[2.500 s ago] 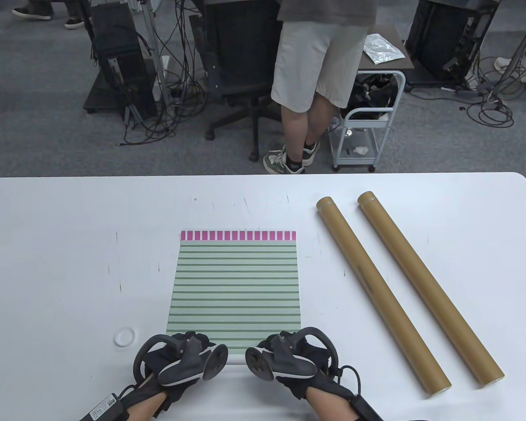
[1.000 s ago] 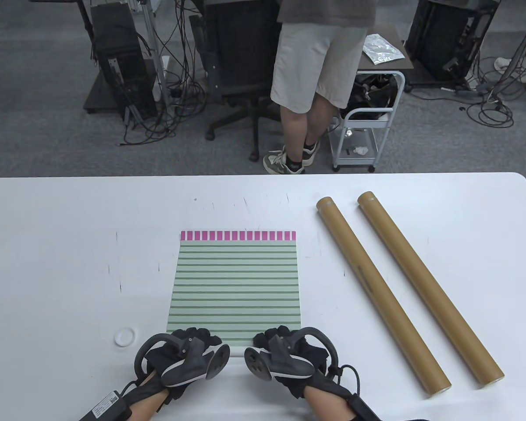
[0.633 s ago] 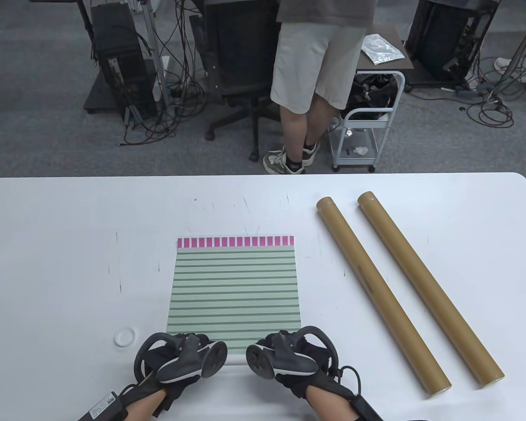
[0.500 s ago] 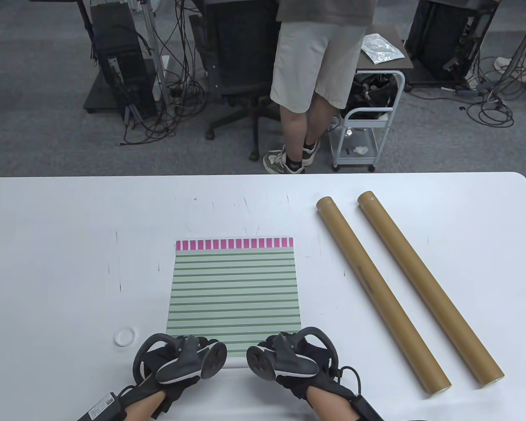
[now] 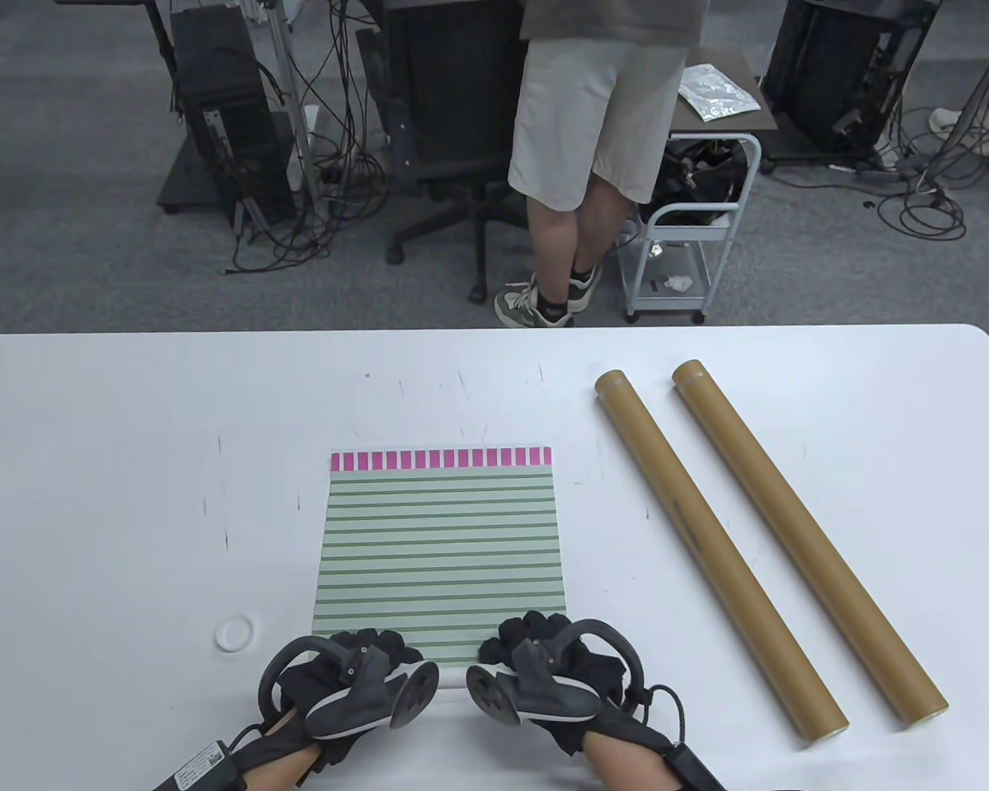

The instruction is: Roll up mouse pads and store in mailing tubes

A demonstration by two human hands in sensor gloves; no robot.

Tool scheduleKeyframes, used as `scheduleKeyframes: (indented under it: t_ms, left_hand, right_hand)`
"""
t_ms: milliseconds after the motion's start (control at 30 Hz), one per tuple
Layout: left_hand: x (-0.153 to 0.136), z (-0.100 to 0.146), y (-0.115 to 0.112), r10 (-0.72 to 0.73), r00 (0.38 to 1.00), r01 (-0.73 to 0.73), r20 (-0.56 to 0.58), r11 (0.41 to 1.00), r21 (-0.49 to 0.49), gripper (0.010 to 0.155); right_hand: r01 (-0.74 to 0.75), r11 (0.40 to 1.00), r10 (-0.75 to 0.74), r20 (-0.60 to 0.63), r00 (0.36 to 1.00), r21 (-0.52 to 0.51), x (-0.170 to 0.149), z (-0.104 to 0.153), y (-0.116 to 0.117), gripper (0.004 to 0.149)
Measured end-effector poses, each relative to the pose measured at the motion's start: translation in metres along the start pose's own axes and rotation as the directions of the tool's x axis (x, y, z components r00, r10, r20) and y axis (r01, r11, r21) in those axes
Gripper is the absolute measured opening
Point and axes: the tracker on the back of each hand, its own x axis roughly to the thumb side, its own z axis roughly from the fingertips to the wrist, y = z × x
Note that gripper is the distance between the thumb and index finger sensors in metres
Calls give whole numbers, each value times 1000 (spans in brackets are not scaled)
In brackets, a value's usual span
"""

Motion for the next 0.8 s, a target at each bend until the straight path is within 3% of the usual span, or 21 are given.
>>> scheduleKeyframes:
  t_ms: [33,167,300,400,567,667,767,800]
  left_hand:
    - [-1,-1,0,11,1000,-11,-11,1000,-12,43]
    - [-4,-5,-1,49,998,-50,-38,998,-43,43]
    - [-8,-8,-4,67,996,-70,-54,996,-60,43]
    - [-12,-8,-5,115,991,-120,-64,989,-84,43]
    - [-4,2,-3,16,1000,-16,-2,1000,-21,44]
    - [-1,4,-4,12,1000,-12,11,1000,-12,60]
    - [-1,2,-3,-102,995,102,-13,994,40,54]
    - [-2,0,-2,-81,997,81,-11,996,30,53]
  right_hand:
    - [44,998,-44,-4,999,-44,2,1,-2,50]
    - [71,997,-71,6,997,-36,2,1,-2,45]
    - [105,994,-106,21,994,19,0,0,2,61]
    - [104,994,-104,1,995,-19,-1,-5,3,54]
    - [161,987,-162,-22,987,-14,-7,-7,5,50]
    - [176,984,-176,-31,984,-11,-9,-9,5,49]
    - [181,983,-182,-34,983,-11,-10,-10,6,48]
    - [183,983,-183,-36,982,-11,-10,-10,5,48]
